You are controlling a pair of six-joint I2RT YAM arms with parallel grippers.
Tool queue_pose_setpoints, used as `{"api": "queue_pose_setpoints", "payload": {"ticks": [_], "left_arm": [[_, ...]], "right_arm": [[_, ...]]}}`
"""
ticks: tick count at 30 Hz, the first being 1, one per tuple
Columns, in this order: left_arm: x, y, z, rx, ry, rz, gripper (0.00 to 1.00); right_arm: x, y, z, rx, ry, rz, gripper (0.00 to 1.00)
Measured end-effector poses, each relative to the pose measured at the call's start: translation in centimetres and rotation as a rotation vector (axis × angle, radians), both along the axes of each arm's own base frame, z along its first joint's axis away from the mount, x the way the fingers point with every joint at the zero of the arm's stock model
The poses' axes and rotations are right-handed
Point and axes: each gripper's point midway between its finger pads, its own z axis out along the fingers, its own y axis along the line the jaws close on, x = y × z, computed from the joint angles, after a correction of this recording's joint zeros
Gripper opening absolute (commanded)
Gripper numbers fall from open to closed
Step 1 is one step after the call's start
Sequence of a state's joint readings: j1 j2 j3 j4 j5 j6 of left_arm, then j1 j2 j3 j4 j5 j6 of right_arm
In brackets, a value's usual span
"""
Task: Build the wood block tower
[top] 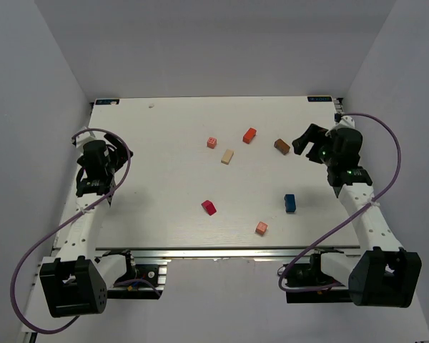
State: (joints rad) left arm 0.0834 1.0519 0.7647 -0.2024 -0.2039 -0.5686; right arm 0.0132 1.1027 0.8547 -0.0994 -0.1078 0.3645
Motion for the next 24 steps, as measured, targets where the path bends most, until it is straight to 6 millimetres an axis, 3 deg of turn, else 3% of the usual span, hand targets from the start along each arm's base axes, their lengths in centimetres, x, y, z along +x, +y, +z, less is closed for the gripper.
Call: {"api": "queue_pose_setpoints", "payload": {"ticks": [7, 12, 15, 19, 24], "left_arm": [[0.0, -0.1, 0.0, -0.003, -0.001, -0.006, 0.98], [0.1, -0.2, 0.0, -0.004, -0.001, -0.009, 0.98], [0.1, -0.2, -0.1, -0.004, 0.003, -0.009, 0.98], [0.1, -0.1, -0.2, -0.001, 0.004, -0.01, 0.98], [0.9, -0.1, -0.2, 0.008, -0.007, -0.015, 0.98]], "right_arm": [[0.9, 0.2, 0.1, -0.032, -0.019, 0.04, 0.89], [3.2, 0.7, 0.8, -0.077, -0.059, 0.101, 0.89], [5.5, 1.2, 0.6, -0.103, -0.047, 0.158, 0.89], [9.0, 1.7, -2.2, -0.141, 0.025, 0.236, 0.89], [10.7, 1.7, -9.1, -0.188, 0.173, 0.304, 0.89]]}}
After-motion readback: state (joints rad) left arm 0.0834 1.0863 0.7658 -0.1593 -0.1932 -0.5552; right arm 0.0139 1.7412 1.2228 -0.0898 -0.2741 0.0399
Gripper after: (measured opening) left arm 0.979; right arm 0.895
